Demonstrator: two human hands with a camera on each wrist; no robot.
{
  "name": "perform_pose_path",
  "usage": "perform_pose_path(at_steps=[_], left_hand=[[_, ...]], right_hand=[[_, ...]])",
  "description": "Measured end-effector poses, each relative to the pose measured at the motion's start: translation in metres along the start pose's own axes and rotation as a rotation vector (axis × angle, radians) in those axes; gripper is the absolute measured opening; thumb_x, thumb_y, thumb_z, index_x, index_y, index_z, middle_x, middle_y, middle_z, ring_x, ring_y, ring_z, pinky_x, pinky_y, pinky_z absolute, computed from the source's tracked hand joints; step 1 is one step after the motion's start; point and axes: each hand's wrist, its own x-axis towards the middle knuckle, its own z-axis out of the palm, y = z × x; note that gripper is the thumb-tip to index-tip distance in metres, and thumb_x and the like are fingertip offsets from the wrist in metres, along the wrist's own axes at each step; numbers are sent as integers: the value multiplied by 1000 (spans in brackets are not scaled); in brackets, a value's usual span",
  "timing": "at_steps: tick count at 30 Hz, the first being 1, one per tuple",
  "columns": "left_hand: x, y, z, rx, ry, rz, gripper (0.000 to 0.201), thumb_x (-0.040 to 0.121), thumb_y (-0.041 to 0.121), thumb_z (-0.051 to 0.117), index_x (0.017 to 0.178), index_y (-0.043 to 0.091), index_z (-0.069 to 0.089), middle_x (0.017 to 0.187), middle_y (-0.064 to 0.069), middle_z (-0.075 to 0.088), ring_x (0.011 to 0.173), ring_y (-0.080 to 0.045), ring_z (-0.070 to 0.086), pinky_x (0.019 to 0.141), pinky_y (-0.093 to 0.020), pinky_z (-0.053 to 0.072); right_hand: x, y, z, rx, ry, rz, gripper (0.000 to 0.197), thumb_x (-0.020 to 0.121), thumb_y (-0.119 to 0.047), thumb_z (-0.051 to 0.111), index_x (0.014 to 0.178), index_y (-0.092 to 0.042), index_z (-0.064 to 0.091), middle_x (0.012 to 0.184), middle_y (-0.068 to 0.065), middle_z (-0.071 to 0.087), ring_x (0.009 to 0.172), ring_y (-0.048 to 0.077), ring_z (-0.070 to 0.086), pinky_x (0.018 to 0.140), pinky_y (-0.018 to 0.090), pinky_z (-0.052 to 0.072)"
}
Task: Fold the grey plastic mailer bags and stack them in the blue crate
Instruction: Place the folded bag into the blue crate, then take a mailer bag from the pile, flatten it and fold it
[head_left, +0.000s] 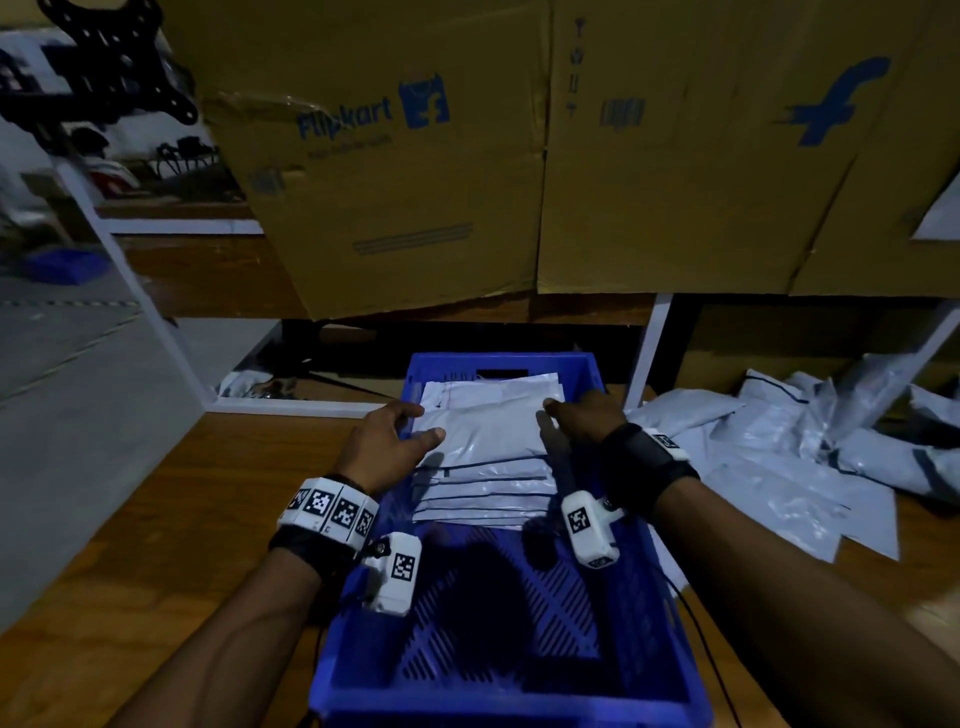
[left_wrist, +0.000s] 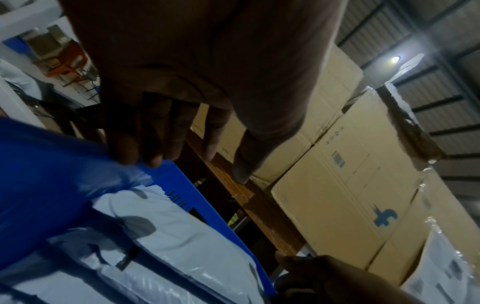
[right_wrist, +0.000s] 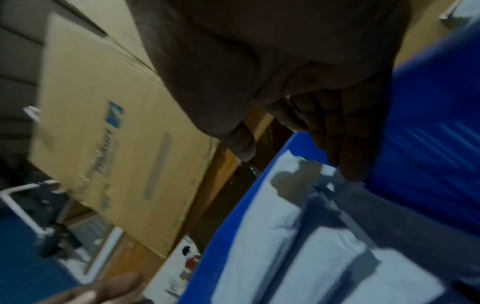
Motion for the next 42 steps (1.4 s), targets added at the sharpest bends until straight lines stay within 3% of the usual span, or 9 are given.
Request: perform_pose_path(at_steps=[4, 8, 14, 18, 20, 24, 26, 34, 42], left_hand=[[-33, 25, -1, -57, -13, 79, 41, 86, 35, 81, 121, 18, 67, 129, -8, 66, 119, -16, 61, 98, -38, 53], [-82, 71, 5, -117, 5, 170, 37, 85, 36, 81, 119, 23, 70, 118, 1, 70, 90, -7, 71, 68, -15, 55], [-150, 149, 81, -248, -25, 195, 27, 88, 24, 79, 114, 18, 72, 112, 2, 71, 74, -11, 72, 57, -13, 49], [-189, 195, 175, -281, -55, 206, 22, 85, 27, 83, 106, 24, 75, 103, 5, 76, 75, -10, 73, 61, -22, 55], [-206, 217, 227, -343, -104, 152, 28, 80, 33, 87, 103, 23, 75, 102, 2, 76, 79, -10, 73, 65, -24, 57], [-226, 241, 329, -519, -226, -32, 41, 62, 49, 86, 96, 27, 77, 103, -6, 75, 94, -42, 73, 78, -67, 59], [-229, 249, 367, -503, -254, -35, 36, 70, 42, 87, 99, 23, 77, 103, -7, 75, 95, -40, 73, 78, -64, 60], [-153, 266, 452, -424, -137, -74, 20, 86, 22, 82, 102, 20, 71, 102, -11, 74, 86, -26, 73, 63, -35, 61], [17, 279, 516, -181, -114, -7, 32, 76, 47, 84, 101, 31, 70, 100, 2, 75, 94, -19, 72, 91, -44, 58]], right_hand=[[-23, 5, -30, 39, 3, -96, 47, 95, -45, 67, 73, -4, 65, 75, 15, 65, 74, 31, 64, 64, 35, 47], [-53, 25, -62, 303, -28, -113, 42, 92, -42, 72, 98, -1, 69, 76, 15, 63, 68, 31, 63, 54, 41, 59], [-117, 92, -127, 370, -132, -211, 25, 97, -37, 67, 97, -13, 74, 93, 10, 76, 78, 21, 70, 62, 35, 55], [-151, 182, -180, 346, -140, -191, 24, 99, -38, 67, 101, -15, 75, 100, 7, 76, 87, 25, 73, 74, 42, 62], [-159, 239, -205, 345, -123, -155, 24, 98, -38, 69, 99, -15, 75, 98, 12, 76, 81, 26, 73, 64, 37, 58], [-165, 339, -252, 352, -108, -80, 23, 97, -33, 70, 86, -12, 72, 73, 13, 68, 58, 19, 59, 51, 28, 44], [-162, 374, -271, 334, -101, -80, 25, 99, -30, 69, 82, -11, 69, 65, 9, 62, 54, 19, 55, 50, 28, 41], [-97, 418, -304, 378, -4, -34, 17, 99, -32, 67, 99, -16, 71, 82, 16, 71, 71, 32, 65, 59, 37, 51], [17, 445, -339, -66, 333, 24, 50, 87, -41, 76, 130, -18, 64, 120, 11, 68, 110, 33, 64, 89, 34, 51]])
